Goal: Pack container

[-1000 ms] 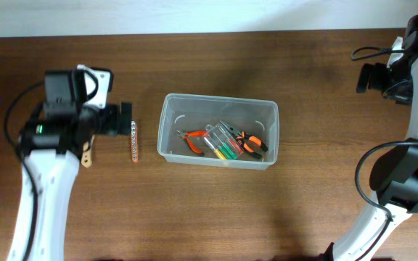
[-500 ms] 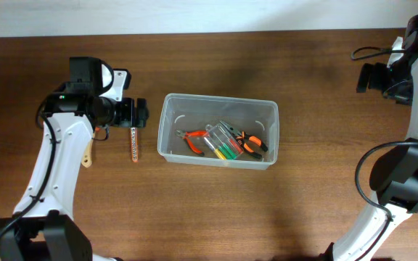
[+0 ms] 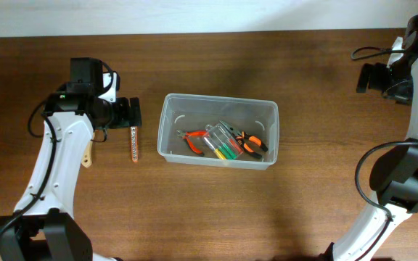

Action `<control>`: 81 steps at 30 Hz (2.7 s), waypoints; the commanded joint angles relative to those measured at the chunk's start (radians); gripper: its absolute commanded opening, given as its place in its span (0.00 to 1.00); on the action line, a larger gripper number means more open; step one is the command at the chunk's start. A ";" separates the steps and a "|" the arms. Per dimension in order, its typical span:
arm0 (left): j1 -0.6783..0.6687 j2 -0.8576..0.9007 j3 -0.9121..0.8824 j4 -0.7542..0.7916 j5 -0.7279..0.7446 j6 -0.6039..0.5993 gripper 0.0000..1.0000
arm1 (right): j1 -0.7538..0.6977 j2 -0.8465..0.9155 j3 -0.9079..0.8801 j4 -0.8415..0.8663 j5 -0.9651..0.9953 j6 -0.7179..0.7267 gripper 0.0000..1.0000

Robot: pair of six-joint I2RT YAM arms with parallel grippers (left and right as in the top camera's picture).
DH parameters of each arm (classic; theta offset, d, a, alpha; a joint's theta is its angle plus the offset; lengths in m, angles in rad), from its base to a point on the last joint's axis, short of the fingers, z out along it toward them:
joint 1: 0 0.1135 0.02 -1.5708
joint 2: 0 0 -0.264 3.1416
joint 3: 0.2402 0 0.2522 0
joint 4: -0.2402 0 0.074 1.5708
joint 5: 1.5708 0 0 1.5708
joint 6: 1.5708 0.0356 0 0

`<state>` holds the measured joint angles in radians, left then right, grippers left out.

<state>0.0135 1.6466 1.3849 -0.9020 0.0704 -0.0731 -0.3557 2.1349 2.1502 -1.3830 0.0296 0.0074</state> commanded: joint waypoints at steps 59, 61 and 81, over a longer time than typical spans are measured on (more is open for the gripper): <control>0.294 0.327 0.018 -0.055 -0.112 0.333 0.99 | 0.002 0.000 -0.005 0.000 0.006 0.009 0.99; 0.294 0.350 0.018 -0.047 -0.112 0.333 0.99 | 0.002 0.000 -0.005 0.000 0.006 0.009 0.99; 0.294 0.358 0.018 0.088 -0.112 0.332 0.99 | 0.002 0.000 -0.005 0.000 0.006 0.009 0.99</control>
<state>0.3103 1.9995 1.3880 -0.8181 -0.0349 0.2436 -0.3557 2.1349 2.1502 -1.3827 0.0296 0.0078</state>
